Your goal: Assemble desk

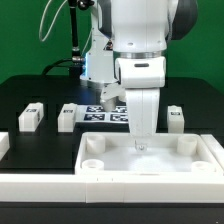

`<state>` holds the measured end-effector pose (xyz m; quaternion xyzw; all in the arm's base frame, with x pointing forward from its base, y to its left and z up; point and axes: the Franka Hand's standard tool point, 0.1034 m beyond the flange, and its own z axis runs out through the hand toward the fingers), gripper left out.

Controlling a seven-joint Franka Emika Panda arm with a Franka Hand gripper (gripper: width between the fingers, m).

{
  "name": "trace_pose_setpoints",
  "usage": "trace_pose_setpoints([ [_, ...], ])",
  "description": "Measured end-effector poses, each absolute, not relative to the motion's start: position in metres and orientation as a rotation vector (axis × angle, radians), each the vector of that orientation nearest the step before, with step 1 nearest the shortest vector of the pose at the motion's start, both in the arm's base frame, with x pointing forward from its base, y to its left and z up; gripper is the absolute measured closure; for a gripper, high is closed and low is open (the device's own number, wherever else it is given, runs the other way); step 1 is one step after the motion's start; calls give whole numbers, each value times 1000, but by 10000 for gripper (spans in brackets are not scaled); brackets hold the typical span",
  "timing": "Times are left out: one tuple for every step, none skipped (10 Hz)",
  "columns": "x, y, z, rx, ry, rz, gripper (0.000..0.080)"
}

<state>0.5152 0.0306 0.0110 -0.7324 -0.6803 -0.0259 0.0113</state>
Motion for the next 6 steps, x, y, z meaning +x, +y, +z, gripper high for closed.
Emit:
trace_pose_setpoints([
  [515,31,11,-2285,-2122,-81,152],
  [515,31,11,-2285,-2122,-81,152],
  [515,31,11,-2285,-2122,-81,152],
  [515,31,11,-2285,-2122,-81,150],
  [515,31,11,-2285,-2122,-81,150],
  [515,31,11,-2285,-2122,-81,150],
])
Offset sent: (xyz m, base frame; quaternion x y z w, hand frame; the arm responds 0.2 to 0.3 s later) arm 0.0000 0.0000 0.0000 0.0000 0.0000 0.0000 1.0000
